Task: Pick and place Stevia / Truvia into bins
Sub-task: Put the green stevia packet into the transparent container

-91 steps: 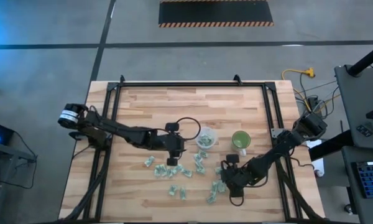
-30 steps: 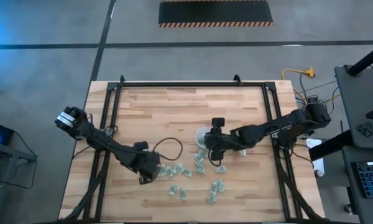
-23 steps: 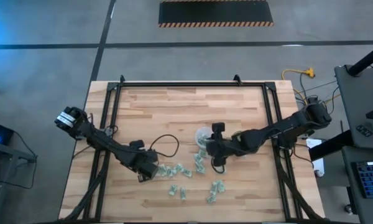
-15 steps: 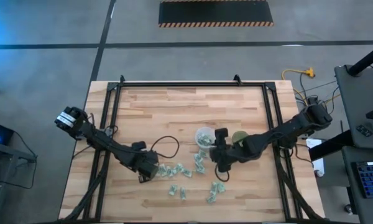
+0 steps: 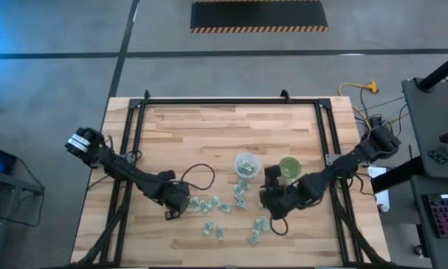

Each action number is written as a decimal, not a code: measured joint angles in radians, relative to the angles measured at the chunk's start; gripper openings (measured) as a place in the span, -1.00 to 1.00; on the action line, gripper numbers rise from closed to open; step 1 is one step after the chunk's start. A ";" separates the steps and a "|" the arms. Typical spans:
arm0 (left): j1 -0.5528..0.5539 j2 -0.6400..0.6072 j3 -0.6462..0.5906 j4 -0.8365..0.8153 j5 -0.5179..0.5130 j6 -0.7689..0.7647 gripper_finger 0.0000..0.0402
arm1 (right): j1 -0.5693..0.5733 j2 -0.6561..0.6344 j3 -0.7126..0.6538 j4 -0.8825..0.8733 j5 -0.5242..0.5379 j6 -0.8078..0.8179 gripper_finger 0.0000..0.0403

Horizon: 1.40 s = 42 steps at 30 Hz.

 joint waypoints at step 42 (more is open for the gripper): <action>0.427 0.161 0.173 0.921 -0.125 1.035 -1.00 | 0.135 0.000 0.000 -0.016 0.004 0.206 -0.66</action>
